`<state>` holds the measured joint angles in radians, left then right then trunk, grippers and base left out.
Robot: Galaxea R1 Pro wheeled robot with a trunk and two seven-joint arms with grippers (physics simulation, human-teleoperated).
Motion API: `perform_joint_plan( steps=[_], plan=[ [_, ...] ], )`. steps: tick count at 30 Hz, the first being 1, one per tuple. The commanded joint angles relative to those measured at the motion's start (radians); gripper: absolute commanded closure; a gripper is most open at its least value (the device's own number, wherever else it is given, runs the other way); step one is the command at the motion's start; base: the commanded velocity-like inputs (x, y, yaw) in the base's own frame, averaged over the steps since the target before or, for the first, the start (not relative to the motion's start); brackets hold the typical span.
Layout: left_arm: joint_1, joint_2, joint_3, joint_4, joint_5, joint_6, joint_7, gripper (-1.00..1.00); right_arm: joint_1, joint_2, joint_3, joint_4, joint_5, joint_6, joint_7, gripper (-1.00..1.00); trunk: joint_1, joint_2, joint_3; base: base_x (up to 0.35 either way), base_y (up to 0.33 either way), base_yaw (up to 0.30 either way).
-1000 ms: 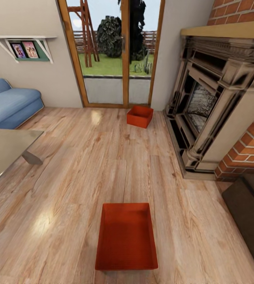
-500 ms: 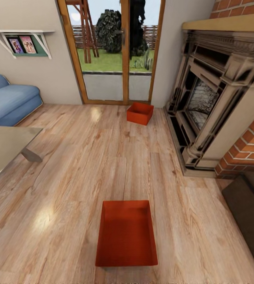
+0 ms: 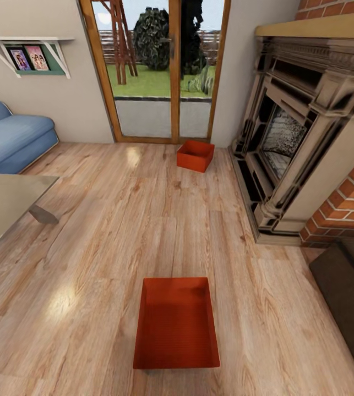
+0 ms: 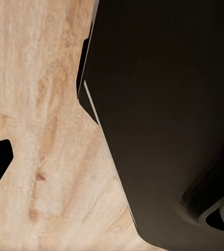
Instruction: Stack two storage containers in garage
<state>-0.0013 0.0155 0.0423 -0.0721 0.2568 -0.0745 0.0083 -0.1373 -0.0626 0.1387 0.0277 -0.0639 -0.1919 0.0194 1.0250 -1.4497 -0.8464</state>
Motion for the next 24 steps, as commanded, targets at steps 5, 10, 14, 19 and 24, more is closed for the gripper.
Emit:
perform_joint_plan(
  steps=[5, 10, 14, 19, 24],
  plan=[
    [0.0, 0.0, 0.004, 0.0, 0.001, -0.002, 0.001, -1.0, -0.001, -0.001, 0.009, 0.003, -0.005, -0.004, 0.003, -1.0, 0.0, 0.0, -0.001, 0.0, 0.0, 0.0],
    [0.0, 0.0, 0.004, 0.0, 0.001, -0.002, 0.001, -1.0, -0.001, -0.002, 0.009, 0.003, -0.005, -0.005, 0.014, -1.0, 0.0, 0.0, -0.001, 0.0, 0.0, 0.0],
    [0.0, 0.0, 0.004, 0.0, 0.001, -0.002, 0.001, -1.0, -0.001, -0.001, 0.009, 0.003, -0.005, -0.006, 0.016, -1.0, 0.0, 0.0, -0.001, 0.0, 0.0, 0.0],
    [0.0, 0.0, 0.003, 0.0, 0.0, -0.002, 0.0, -1.0, -0.001, 0.0, 0.009, 0.003, -0.006, -0.003, 0.017, -1.0, 0.0, 0.0, -0.001, 0.0, 0.0, 0.0],
    [0.0, -0.001, 0.005, 0.0, 0.001, -0.002, 0.001, -1.0, -0.001, 0.0, 0.009, 0.003, -0.007, -0.001, 0.016, -1.0, 0.0, 0.0, -0.001, -0.087, 0.0, 0.0]
  ],
)
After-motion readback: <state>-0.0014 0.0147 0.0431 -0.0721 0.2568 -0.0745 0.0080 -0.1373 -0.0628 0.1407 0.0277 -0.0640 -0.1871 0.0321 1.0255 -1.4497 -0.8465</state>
